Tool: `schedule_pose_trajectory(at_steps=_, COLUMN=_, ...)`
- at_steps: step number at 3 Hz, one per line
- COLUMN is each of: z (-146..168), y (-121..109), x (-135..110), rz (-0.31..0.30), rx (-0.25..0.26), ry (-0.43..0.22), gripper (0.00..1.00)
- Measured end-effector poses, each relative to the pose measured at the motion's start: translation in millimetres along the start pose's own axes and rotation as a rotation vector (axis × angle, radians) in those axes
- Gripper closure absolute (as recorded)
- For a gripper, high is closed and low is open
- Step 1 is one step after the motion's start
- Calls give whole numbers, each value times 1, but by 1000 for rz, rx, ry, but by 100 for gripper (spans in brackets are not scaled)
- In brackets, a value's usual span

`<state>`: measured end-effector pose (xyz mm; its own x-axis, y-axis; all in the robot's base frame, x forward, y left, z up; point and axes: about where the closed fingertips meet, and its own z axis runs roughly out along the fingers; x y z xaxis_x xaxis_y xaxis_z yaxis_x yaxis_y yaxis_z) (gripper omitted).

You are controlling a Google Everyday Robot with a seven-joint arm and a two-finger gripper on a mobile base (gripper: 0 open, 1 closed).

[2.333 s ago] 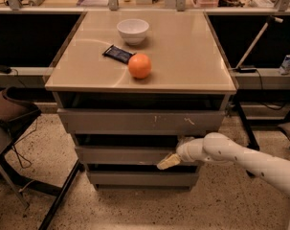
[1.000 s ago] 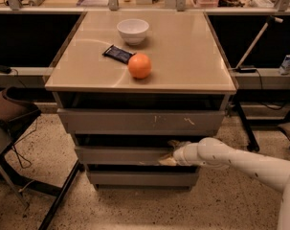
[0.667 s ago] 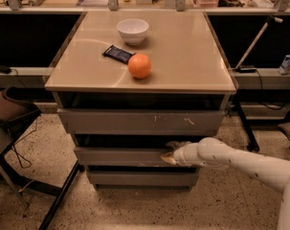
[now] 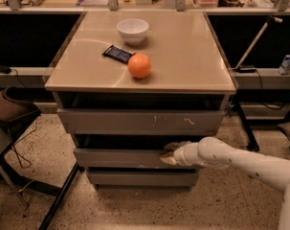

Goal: Open middle drawer

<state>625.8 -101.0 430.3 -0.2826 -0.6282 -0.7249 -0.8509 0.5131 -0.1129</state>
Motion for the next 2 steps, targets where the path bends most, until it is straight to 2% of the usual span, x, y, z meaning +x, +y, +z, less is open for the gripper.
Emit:
schedule_pose_trajectory(at_steps=1, z=-15, y=1, x=-11, rz=-48, rx=26, ry=-17, gripper=100)
schedule_pose_trajectory(at_steps=2, z=-24, y=14, x=-5, rz=-39, rx=25, ry=-17, gripper=100)
